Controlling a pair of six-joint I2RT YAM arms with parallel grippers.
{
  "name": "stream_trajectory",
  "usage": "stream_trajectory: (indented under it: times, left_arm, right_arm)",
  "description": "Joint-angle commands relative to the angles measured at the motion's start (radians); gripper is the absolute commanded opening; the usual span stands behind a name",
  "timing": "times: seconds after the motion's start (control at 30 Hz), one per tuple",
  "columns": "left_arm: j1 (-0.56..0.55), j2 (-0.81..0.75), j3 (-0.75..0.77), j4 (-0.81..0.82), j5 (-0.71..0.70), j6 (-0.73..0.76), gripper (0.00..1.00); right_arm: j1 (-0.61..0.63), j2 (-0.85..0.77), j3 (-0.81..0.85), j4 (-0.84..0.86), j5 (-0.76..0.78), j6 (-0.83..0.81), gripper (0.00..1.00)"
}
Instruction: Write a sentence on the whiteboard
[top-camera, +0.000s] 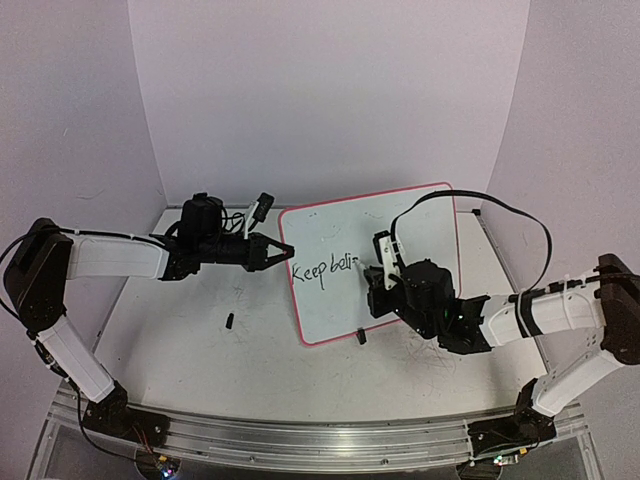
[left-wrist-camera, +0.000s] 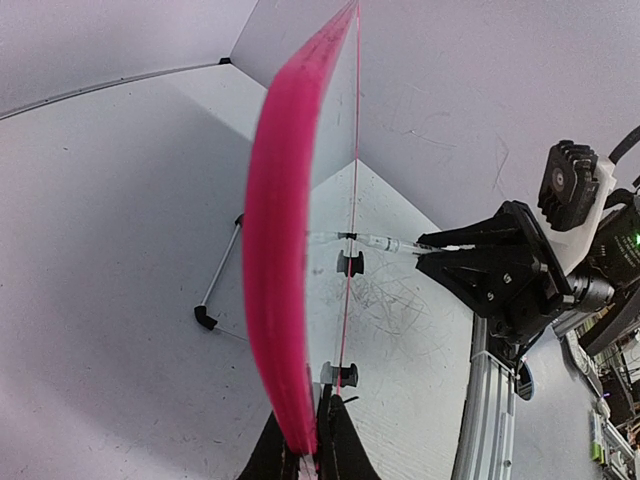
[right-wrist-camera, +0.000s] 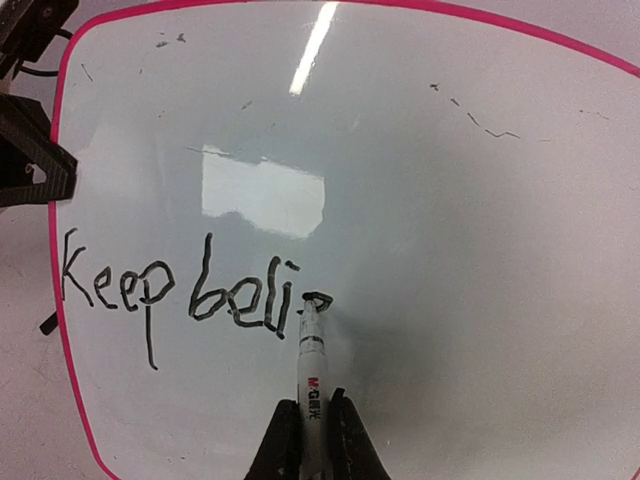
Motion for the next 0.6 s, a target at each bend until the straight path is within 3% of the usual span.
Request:
stream_trajectory:
  times: [0.0,0.57]
  left_arm:
    - [-0.014,-0.013,0.033,-0.054,-0.043,0.092,0.0]
    - [-0.016,-0.015,0.031,-0.057,-0.044,0.093,0.0]
  right_arm:
    - [0.0,-0.008,-0.005,-0.034,-0.02,0.021,0.0]
    - [0.007,-0.015,-0.028,-0.077,-0.003,0.056,0.0]
